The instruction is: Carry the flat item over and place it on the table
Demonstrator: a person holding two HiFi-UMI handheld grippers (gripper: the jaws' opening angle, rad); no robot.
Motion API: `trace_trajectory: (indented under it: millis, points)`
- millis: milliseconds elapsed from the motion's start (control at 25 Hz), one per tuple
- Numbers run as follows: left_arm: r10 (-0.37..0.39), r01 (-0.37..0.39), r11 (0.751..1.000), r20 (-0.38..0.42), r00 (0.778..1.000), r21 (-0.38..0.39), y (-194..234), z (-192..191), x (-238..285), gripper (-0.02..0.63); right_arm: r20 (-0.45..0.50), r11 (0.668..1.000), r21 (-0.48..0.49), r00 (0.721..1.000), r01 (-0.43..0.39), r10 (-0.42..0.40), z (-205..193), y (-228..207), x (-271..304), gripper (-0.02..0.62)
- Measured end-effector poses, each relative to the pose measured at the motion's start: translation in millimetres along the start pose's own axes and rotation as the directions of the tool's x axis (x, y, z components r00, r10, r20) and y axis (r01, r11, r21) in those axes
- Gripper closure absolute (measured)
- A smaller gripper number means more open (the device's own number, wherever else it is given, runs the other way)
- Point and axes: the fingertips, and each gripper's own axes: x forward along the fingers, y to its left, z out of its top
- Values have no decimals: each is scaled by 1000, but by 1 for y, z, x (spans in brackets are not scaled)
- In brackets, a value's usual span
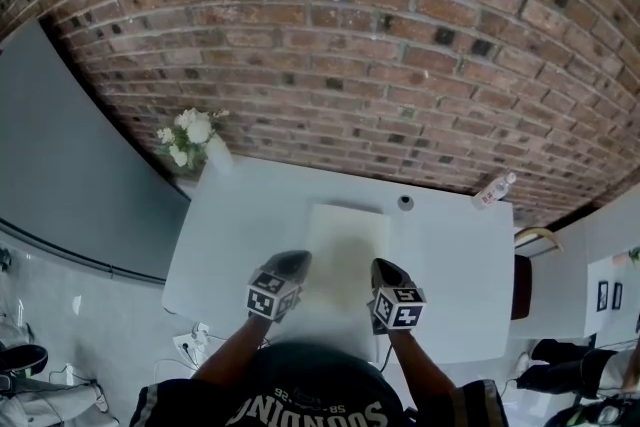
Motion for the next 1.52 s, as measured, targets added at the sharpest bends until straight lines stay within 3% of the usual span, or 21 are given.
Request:
trace_trajectory:
  millis: [640,960,1520]
  points:
    - [-76,42,985,198,977,166,-44,119,-8,597,237,989,-144,969,-38,72,105,38,-35,595]
    - [-79,43,986,220,972,164,-49,130,-11,597,277,986,-167,958,-24,70,123,38,-45,595]
    - [-68,37,988,206,976,150,-43,121,-10,597,267,986,-168,962,-16,61,115,39,-45,597]
